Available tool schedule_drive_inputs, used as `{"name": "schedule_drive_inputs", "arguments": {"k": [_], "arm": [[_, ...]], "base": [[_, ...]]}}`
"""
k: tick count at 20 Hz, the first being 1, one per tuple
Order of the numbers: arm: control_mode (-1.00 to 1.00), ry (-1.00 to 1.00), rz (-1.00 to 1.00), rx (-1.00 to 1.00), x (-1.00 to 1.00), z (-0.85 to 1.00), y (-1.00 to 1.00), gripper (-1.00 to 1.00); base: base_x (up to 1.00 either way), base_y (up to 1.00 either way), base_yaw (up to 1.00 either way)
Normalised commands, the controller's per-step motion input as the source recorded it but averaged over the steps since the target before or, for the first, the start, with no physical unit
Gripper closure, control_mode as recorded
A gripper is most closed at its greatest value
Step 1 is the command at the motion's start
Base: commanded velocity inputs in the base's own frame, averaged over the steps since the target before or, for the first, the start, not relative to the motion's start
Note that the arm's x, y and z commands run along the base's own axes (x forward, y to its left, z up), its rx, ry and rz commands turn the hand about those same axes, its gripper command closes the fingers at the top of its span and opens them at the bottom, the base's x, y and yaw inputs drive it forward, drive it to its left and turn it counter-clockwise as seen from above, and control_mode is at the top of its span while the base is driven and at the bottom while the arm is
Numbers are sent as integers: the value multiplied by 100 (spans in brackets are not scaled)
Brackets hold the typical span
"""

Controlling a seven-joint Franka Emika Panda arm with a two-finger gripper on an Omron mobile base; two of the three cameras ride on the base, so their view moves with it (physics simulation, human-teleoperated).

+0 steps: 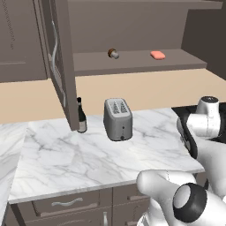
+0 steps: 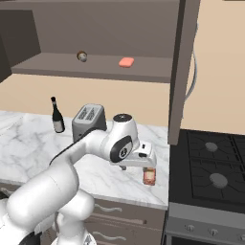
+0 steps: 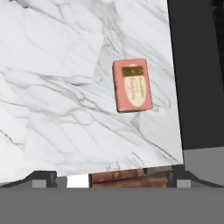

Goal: Pick the bar soap and bar soap from the cabinet and place them on the counter.

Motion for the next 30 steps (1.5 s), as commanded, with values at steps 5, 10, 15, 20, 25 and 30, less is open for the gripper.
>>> {"name": "schedule_drive_inputs", "arguments": {"k": [5,10,15,20,25,30], "arm": [[-100,0,-1,0,-22,49,18,-100],[-100,0,-2,0,-10,58,21,-100],[-100,0,-2,0,-1,54,22,-100],[-100,-3,-2,0,0,50,17,-100],[-100,-6,-1,0,0,52,8,-100],[-100,-11,-1,0,0,50,6,-100]], "base": [[0,0,0],[0,0,0],[0,0,0],[0,0,0],[0,0,0],[0,0,0]]}}
